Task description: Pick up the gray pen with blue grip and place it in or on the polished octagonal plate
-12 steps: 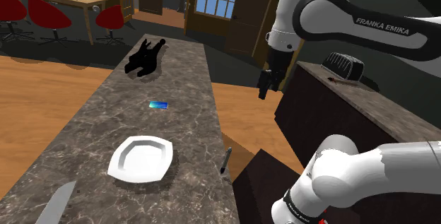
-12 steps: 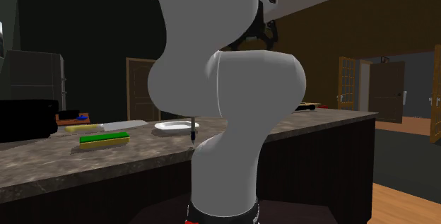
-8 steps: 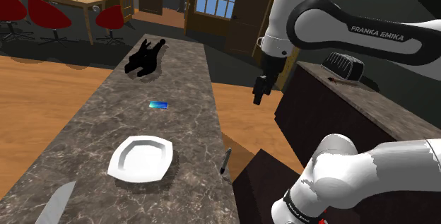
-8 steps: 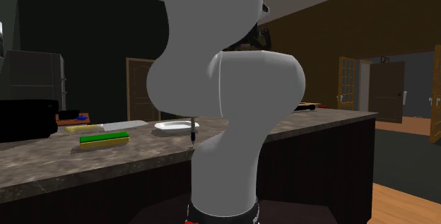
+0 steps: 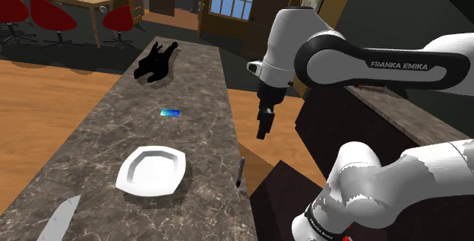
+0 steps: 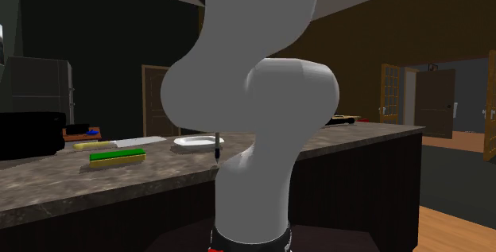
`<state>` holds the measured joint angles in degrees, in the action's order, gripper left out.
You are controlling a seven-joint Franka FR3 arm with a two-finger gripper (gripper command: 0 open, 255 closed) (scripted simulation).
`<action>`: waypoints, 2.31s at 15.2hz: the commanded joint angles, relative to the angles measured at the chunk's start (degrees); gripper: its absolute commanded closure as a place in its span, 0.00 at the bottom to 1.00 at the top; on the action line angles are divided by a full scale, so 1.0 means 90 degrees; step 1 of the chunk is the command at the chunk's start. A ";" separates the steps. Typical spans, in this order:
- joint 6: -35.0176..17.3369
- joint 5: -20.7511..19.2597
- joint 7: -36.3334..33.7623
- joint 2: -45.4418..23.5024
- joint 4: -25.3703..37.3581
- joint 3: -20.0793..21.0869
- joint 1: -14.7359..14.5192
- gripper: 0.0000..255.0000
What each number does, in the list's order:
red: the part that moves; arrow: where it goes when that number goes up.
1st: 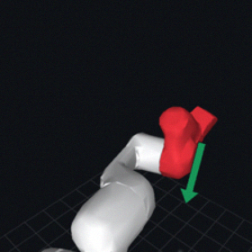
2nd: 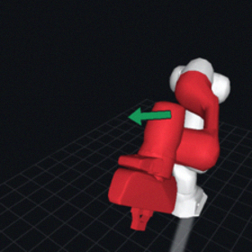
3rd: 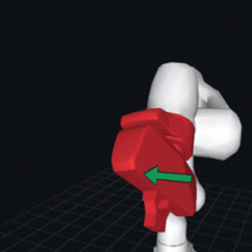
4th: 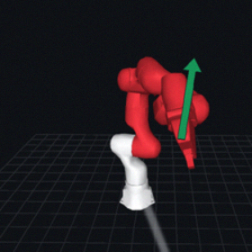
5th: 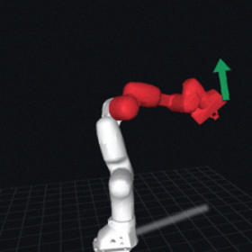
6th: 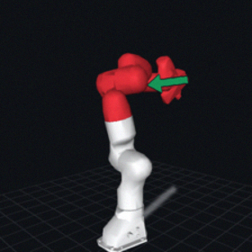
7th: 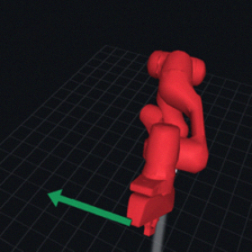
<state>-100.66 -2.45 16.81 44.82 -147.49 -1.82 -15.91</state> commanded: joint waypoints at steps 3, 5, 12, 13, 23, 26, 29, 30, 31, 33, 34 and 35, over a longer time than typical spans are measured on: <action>-0.0618 0.0132 0.0928 0.0070 -0.0543 0.0076 -0.0701 0.00; -0.0917 0.0211 0.1367 0.0111 -0.0814 0.0126 -0.1064 0.00; -0.1648 0.0276 0.1723 0.0022 -0.1401 0.0164 -0.1369 0.00; -0.1750 0.0276 0.1723 -0.0012 -0.1469 0.0164 -0.1369 0.00; -0.1913 0.0276 0.1723 -0.0070 -0.1574 0.0163 -0.1370 1.00; -0.1913 0.0276 0.1723 -0.0070 -0.1574 0.0163 -0.1370 1.00; -0.1913 0.0276 0.1723 -0.0070 -0.1574 0.0163 -0.1370 1.00; -0.1913 0.0276 0.1723 -0.0070 -0.1574 0.0163 -0.1370 1.00; -0.1913 0.0276 0.1723 -0.0070 -0.1574 0.0163 -0.1370 1.00; -0.1913 0.0276 0.1723 -0.0070 -0.1574 0.0163 -0.1370 0.00; -0.2180 0.0454 0.1174 -0.0405 -0.1492 0.0233 -0.1218 0.00; -0.2440 0.0633 0.0643 -0.0728 -0.1410 0.0303 -0.1055 0.00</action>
<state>-120.18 1.80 27.12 41.04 -160.68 0.24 -26.39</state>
